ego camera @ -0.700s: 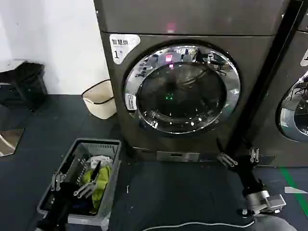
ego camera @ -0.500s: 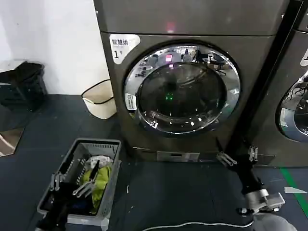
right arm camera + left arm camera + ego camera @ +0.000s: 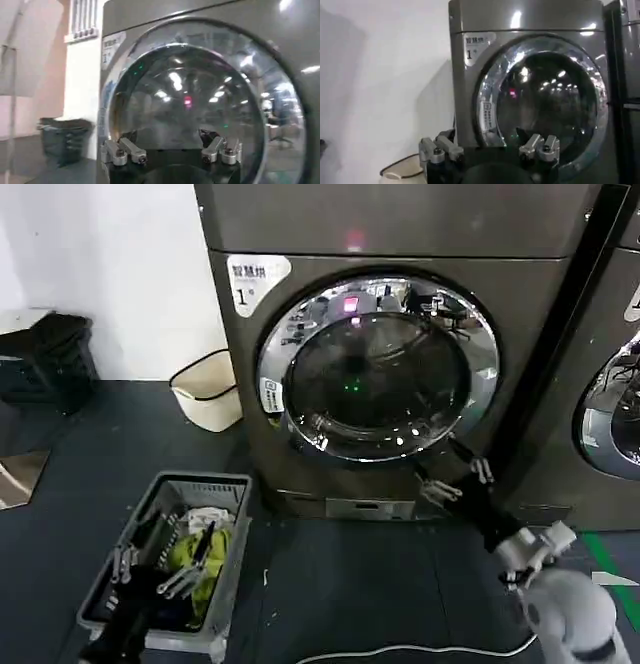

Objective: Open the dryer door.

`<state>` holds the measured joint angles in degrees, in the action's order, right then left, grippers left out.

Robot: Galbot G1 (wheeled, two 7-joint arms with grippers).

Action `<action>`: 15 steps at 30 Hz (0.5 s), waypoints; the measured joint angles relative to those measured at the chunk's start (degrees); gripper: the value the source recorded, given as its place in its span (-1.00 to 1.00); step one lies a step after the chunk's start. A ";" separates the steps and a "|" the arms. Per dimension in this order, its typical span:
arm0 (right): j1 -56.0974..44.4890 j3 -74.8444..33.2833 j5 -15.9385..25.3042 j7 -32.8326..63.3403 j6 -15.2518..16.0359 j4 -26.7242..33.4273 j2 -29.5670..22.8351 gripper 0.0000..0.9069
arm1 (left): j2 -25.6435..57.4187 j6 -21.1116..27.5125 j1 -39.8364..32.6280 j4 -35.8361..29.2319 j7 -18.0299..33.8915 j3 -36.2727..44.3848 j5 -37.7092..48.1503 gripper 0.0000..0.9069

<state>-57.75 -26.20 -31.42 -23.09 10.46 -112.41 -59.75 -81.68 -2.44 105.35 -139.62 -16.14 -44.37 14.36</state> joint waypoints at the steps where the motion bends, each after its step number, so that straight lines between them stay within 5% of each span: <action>1: 1.61 1.66 -0.01 -0.01 -0.08 0.96 0.03 1.00 | -0.06 -0.04 0.04 0.02 0.02 0.02 0.00 1.00; 15: 21.22 18.88 0.38 -2.47 1.57 16.10 -3.05 1.00 | -0.24 -0.14 0.80 0.37 -0.07 0.41 -0.16 1.00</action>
<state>-36.53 -7.32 -31.05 -25.57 12.04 -96.31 -62.80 -81.92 -2.58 106.15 -139.25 -16.22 -43.96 14.19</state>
